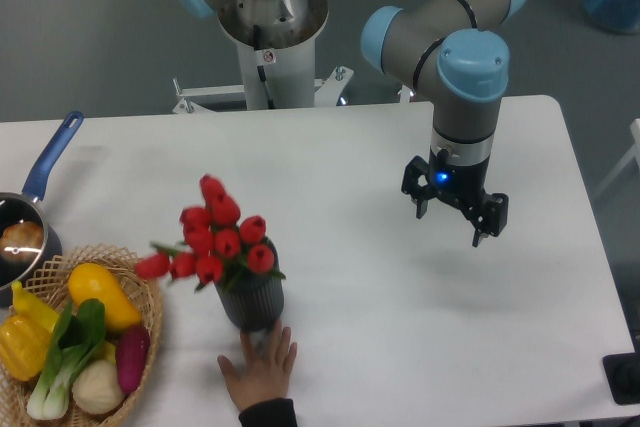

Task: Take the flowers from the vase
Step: 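Move the open gripper toward the red tulip stems above the vase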

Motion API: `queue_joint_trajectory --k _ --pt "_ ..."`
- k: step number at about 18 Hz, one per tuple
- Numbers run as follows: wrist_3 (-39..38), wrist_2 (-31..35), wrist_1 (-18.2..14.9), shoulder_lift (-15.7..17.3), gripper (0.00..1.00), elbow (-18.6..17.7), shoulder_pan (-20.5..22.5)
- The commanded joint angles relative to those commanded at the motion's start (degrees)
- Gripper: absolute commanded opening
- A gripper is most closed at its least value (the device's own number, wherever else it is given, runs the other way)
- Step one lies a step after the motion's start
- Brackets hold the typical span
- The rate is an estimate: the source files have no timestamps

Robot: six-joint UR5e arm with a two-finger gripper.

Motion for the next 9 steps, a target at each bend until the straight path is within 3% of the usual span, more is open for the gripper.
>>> queue_joint_trajectory --k 9 --pt "-0.35 -1.22 0.53 -0.18 1.00 -1.75 -2.02"
